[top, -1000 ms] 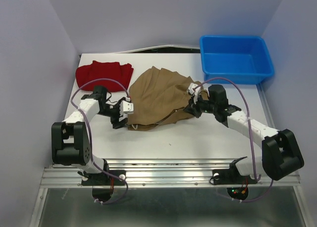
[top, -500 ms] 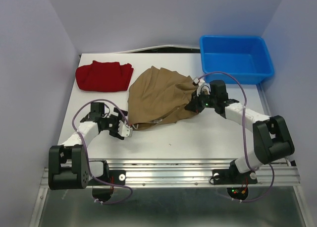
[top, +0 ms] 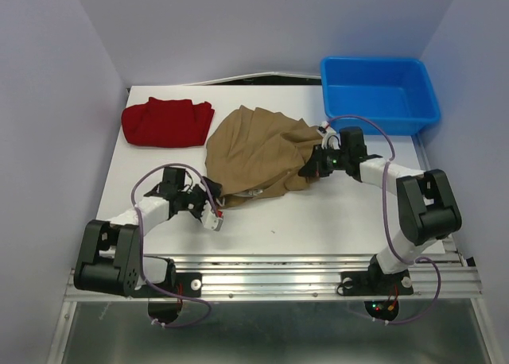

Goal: Fold and stack the skirts
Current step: Flatten the skirt out

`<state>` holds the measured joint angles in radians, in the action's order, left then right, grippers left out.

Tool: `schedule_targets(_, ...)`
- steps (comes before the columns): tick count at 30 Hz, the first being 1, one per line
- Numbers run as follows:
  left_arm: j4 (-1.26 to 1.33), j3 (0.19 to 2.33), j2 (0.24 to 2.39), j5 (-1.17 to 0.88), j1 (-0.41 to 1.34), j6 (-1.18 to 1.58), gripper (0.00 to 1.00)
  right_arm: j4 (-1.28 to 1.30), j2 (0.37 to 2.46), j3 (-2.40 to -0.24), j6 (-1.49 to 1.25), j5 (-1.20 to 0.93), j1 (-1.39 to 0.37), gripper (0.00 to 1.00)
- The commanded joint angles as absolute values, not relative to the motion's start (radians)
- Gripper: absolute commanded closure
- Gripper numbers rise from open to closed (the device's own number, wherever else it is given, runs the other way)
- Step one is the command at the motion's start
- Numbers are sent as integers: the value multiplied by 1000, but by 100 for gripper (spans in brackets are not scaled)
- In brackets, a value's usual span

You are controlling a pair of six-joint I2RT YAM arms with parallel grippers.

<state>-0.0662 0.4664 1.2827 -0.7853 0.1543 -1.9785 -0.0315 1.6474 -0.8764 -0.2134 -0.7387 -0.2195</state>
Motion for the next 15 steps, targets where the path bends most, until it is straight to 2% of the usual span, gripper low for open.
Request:
schedule_targets(1, -46, 465, 1301, -804, 178, -2025, 29, -100, 1666, -919, -308, -753, -196, 99)
schedule_targets(3, -57, 489, 1305, -816, 178, -1961, 41, -110, 1674, -916, -331, -755, -187, 99)
schedule_targets(4, -61, 505, 1310, -819, 178, -1919, 51, -112, 1675, -916, -334, -755, -187, 99)
schedule_targets(7, -107, 622, 1316, -847, 155, -1733, 68, -112, 1663, -919, -336, -762, -164, 99)
schedule_targets(9, -152, 664, 1309, -880, 129, -1646, 73, -112, 1645, -925, -337, -765, -140, 99)
schedule_targets(10, -175, 684, 1295, -891, 117, -1608, 81, -110, 1635, -928, -333, -768, -130, 99)
schedule_targets(13, -264, 785, 1257, -949, 58, -1456, 92, -110, 1597, -948, -319, -776, -92, 99)
schedule_targets(15, -273, 834, 1235, -968, 45, -1338, 94, -109, 1571, -985, -321, -781, -74, 99)
